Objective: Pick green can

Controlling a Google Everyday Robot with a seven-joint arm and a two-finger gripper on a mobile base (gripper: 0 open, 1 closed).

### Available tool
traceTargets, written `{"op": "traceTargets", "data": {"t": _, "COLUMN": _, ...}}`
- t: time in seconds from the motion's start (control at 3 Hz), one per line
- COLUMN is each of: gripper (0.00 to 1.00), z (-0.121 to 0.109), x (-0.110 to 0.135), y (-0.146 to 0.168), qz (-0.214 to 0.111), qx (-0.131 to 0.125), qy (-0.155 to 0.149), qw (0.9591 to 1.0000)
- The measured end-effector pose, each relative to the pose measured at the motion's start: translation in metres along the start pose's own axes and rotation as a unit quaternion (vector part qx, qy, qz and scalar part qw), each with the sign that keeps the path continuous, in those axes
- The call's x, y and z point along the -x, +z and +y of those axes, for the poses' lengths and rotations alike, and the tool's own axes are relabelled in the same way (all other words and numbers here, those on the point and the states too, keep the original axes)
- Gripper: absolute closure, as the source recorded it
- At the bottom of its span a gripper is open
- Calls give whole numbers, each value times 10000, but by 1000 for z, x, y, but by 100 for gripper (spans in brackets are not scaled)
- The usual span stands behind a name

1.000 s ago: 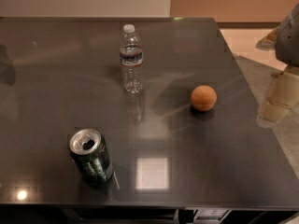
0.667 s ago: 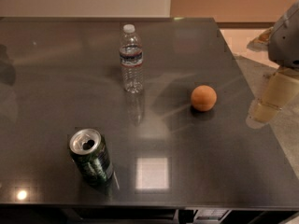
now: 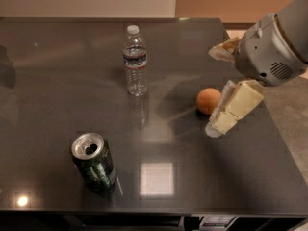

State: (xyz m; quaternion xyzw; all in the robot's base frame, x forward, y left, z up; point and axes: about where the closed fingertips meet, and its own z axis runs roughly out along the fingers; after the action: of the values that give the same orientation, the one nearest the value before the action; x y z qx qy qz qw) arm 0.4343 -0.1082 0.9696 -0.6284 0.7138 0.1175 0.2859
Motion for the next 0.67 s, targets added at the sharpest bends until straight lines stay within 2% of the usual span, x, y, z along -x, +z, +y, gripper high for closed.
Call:
{"op": "traceTargets", "data": {"t": 0.33, "gripper": 0, "z": 22, "x": 36, "y": 24, "qz": -706, "qx": 451, "qy": -116, "qw": 9964}}
{"op": "traceTargets", "data": {"t": 0.67, "gripper": 0, "z": 51, "x": 67, "y": 48, "qz": -1212, "qx": 963, "qy": -259, "qw": 9876}}
